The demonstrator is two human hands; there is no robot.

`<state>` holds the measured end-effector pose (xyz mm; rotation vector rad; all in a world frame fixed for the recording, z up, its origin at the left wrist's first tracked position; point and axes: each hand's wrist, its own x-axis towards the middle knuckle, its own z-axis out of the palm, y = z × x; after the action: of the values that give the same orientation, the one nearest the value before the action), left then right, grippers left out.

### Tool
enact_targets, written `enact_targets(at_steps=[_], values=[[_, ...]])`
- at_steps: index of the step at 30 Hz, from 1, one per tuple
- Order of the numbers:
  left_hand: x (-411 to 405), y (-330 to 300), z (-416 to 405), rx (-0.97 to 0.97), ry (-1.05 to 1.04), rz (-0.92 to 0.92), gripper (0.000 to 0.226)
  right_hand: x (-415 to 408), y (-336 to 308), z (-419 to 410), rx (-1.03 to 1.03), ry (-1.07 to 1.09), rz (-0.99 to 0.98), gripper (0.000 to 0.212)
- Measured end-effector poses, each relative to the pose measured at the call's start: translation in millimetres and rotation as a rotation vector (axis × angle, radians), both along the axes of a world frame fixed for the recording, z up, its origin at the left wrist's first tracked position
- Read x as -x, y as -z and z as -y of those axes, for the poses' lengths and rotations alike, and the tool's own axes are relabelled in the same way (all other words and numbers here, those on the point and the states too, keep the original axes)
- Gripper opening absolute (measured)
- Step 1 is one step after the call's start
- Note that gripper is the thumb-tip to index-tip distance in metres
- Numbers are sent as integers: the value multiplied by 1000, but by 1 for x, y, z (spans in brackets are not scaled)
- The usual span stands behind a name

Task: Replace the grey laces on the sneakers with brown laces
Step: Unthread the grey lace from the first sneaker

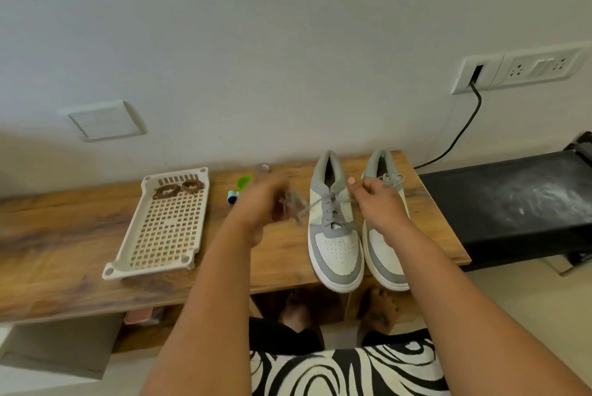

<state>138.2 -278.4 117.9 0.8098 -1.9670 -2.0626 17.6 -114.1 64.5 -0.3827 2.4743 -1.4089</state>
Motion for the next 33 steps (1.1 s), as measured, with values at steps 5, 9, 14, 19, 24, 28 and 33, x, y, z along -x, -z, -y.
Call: enact_targets(at_steps=[5,9,14,19,24,28,33], values=[[11,38,0,610,297,475,8,-2,10,-4,-188,-122,-29,18],[25,52,-4,816,313,556,18,-9,13,5,-193,-127,-78,11],[45,82,-8,872,207,294,41,-18,16,13,-208,-258,-114,21],[58,94,-14,899,242,271,27,-17,21,19,-234,-248,-77,23],[59,96,-18,920,238,261,23,-12,17,14,-218,-212,-3,25],[57,91,-20,812,193,223,11,-13,14,16,-140,-192,88,32],[47,54,-11,500,82,41,18,-8,9,13,-64,-109,146,26]])
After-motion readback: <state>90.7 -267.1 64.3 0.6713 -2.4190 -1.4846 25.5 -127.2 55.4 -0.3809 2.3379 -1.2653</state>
